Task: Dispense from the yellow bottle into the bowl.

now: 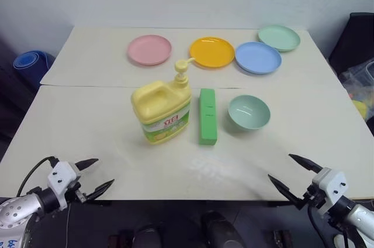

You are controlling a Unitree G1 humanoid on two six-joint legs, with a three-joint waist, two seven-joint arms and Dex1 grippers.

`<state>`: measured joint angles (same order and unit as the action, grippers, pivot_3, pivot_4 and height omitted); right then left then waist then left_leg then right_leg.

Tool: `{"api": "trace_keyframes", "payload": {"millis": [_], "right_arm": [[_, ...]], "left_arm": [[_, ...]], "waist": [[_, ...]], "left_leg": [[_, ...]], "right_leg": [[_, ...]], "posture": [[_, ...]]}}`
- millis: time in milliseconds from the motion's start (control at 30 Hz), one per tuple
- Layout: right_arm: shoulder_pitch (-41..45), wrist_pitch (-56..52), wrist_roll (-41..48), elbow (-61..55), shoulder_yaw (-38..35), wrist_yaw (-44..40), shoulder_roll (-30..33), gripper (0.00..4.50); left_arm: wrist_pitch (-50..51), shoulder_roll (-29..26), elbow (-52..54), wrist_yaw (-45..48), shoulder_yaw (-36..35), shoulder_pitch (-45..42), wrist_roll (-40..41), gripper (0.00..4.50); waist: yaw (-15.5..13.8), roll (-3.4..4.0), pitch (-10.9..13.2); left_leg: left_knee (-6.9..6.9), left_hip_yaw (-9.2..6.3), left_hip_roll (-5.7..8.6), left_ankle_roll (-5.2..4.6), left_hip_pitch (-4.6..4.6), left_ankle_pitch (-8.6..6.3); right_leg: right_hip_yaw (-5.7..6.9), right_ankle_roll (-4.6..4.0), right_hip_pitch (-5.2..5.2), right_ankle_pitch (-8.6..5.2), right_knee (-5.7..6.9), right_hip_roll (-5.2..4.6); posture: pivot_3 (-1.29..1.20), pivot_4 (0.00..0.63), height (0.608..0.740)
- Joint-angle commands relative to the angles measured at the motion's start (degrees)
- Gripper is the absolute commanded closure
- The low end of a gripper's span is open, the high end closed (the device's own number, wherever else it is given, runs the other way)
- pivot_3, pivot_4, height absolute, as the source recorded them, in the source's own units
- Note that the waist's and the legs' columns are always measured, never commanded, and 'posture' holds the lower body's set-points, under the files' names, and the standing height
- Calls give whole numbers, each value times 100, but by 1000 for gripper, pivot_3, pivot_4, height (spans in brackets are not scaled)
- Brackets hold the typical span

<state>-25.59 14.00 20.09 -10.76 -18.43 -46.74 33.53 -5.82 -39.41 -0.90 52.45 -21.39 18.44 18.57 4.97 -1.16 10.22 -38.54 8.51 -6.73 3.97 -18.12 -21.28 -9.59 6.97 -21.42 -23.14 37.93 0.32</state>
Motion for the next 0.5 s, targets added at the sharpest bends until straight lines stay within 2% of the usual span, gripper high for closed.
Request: {"api": "trace_keyframes", "payload": {"millis": [33,67,100,167,233,367,467,500], "right_arm": [[55,-12,91,-59,-76,78,-75,0],[138,-321,209,-272,27,130,-51,0],[221,-819,308,-571,172,258,0,0],[485,-2236,423,-1240,528,720,187,0],[1041,-3868,338,-1808,893,1463,314,0],[2497,-5535,924,-2327,1545,2158,-136,0],[3429,-6830,874,-2152,2108,2680,-472,0],[3696,-7212,879,-2001,2135,2971,-754,0]], "left_arm": [[56,-13,123,105,-17,52,152,17],[171,10,256,281,-37,55,429,17],[296,-36,478,859,-51,103,981,17],[163,-191,607,1378,-25,85,1169,17],[402,-328,843,1434,-15,11,1244,17],[943,-641,1381,1589,194,-189,1390,17],[1306,-686,1602,1408,298,-497,1461,17],[1392,-691,1657,1373,319,-557,1460,17]], "waist": [[0,0,0],[0,0,0],[2,-1,0],[29,-1,0],[54,0,0],[133,2,0],[140,-4,-3],[145,-7,-5]], "left_leg": [[0,0,0,0,0,0],[0,0,0,0,0,0],[-1,0,-1,0,0,0],[-3,0,-2,0,-1,0],[-10,-3,-7,2,-3,0],[-17,-11,-8,6,-9,0],[0,-17,-6,7,-13,-1],[1,-17,-7,7,-17,-1]], "right_leg": [[0,0,0,0,0,0],[0,0,0,0,0,0],[0,0,0,0,0,0],[0,0,-3,0,6,0],[1,0,-8,0,18,2],[1,0,-16,0,30,4],[10,0,-23,0,25,4],[13,0,-29,0,25,3]], "posture": [[0,150,740],[0,150,740],[0,150,740],[0,150,740],[0,150,740],[0,150,740],[0,150,740],[0,150,740]]}}
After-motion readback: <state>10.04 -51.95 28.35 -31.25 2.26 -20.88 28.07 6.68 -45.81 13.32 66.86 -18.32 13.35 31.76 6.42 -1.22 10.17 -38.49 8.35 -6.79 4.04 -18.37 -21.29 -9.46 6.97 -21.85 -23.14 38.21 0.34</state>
